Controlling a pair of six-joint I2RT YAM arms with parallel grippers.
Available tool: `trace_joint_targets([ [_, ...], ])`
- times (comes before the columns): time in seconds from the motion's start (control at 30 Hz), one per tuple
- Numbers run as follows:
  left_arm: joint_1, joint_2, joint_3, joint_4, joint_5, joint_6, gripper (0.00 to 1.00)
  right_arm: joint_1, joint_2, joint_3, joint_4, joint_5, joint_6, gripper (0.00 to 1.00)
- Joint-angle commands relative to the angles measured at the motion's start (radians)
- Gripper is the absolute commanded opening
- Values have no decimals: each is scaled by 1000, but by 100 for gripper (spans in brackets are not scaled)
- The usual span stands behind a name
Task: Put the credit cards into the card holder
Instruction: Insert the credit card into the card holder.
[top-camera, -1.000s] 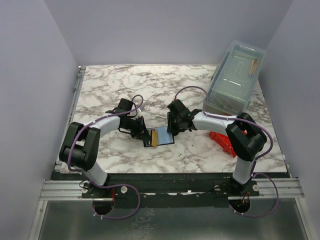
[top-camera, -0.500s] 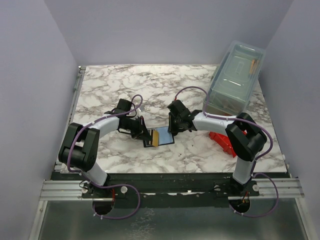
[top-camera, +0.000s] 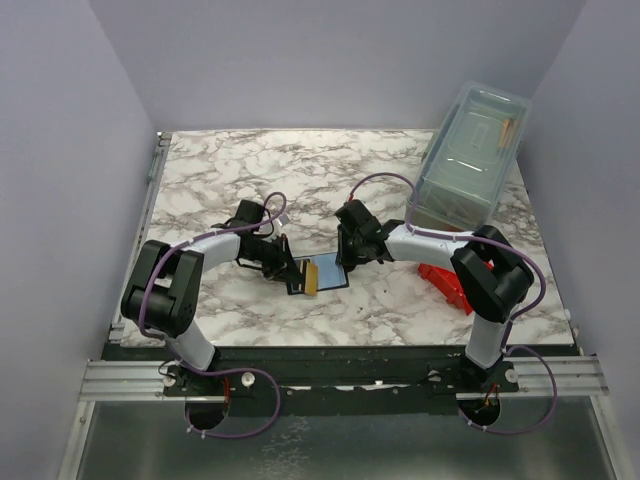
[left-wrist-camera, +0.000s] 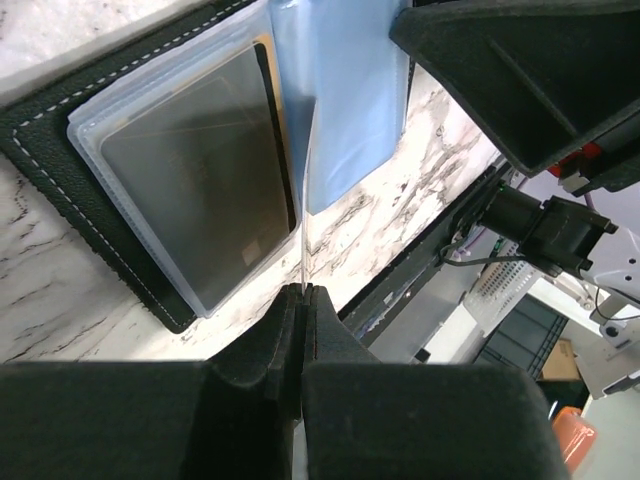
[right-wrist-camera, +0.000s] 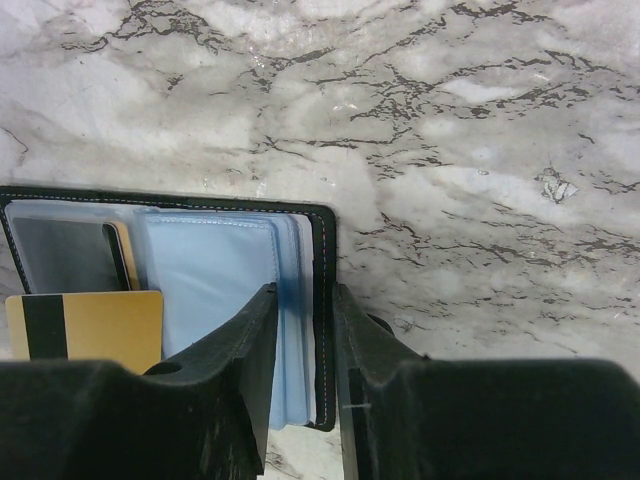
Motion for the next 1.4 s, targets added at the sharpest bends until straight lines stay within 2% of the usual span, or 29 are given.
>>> trace_joint_targets([
  [0.0,11,20,-8,13,11,1,0,1,51,-31,-26,1,-11,28],
  [0.37,21,64,0,41,23,-8,0,1,57,-34,-21,-9,-16,28],
  [0.9,31,116,-5,199,8,-162,0,-1,69,-47,-2,-36,-12,26],
  [1.37,31,92,-95,354,-24,-277,0,1,72,-47,1,-55,-6,24],
])
